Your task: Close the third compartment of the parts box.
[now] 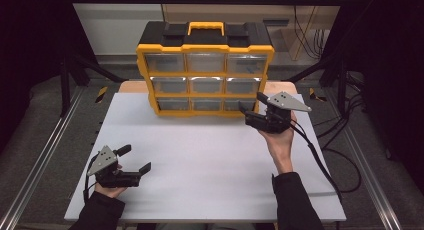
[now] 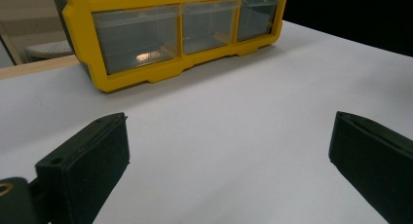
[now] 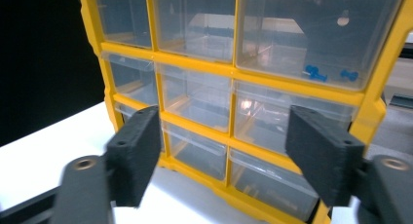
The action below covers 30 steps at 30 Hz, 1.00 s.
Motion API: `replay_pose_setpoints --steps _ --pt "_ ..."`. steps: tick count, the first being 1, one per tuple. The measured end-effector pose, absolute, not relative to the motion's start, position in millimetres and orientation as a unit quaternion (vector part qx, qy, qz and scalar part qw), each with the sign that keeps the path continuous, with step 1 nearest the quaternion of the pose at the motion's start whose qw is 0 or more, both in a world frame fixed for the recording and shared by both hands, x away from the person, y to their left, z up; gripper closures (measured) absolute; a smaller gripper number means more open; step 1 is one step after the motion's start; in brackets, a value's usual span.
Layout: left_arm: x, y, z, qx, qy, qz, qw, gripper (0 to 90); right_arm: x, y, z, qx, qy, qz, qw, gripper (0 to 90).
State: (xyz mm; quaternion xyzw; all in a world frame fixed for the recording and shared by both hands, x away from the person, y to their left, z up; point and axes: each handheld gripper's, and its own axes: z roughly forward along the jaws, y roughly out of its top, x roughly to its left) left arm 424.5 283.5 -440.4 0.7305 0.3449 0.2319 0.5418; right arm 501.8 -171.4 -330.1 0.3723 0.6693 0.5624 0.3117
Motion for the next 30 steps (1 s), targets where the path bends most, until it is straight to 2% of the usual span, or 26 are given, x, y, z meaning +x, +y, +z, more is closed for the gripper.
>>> replay_pose_setpoints --steps 10,30 --pt "424.3 283.5 -440.4 0.730 0.345 0.234 0.542 0.6 479.1 -180.4 -348.9 0.374 0.672 0.561 0.307 6.8" --pt "423.5 282.8 -440.9 0.729 0.345 0.236 0.542 0.6 438.6 -203.3 -389.8 0.361 0.690 0.563 0.277 1.6"
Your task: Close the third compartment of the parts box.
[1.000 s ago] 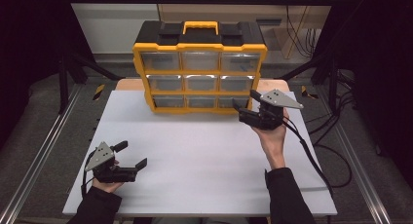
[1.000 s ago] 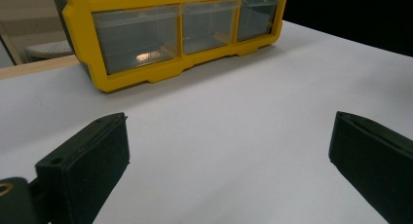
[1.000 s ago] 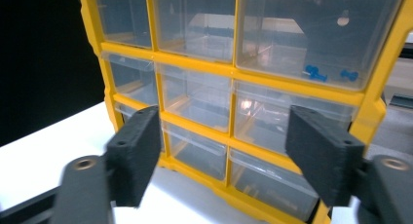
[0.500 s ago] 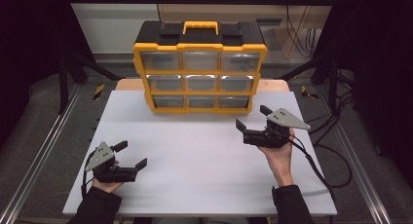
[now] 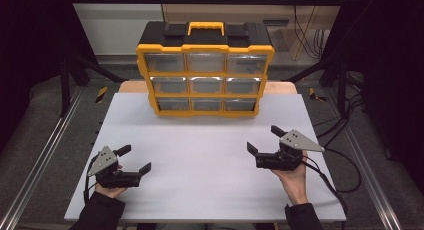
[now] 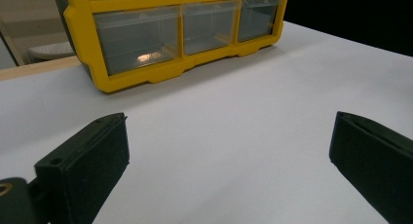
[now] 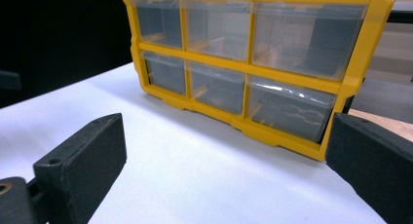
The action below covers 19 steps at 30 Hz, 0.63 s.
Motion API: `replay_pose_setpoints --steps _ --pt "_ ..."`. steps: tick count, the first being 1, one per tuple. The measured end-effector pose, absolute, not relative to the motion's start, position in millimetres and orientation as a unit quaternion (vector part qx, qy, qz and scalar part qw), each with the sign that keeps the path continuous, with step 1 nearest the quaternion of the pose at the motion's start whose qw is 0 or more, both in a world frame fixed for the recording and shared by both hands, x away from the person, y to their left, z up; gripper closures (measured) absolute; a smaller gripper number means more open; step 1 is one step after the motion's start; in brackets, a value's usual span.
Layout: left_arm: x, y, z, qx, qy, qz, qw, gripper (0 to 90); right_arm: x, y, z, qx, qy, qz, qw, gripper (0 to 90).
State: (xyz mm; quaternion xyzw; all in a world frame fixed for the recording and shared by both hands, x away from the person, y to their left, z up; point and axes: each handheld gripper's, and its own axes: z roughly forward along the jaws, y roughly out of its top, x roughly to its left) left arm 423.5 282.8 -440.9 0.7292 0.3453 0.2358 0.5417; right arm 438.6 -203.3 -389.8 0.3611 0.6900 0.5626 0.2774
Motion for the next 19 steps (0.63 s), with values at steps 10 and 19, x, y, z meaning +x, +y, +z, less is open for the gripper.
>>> replay_pose_setpoints --steps 10,19 --pt "423.2 282.8 -441.3 0.729 0.345 0.236 0.542 0.6 426.6 -215.3 -405.1 0.360 0.689 0.574 0.259 0.5" --pt "423.3 283.7 -442.0 0.727 0.346 0.235 0.544 0.6 421.8 -222.9 -412.9 0.367 0.687 0.572 0.257 0.6"
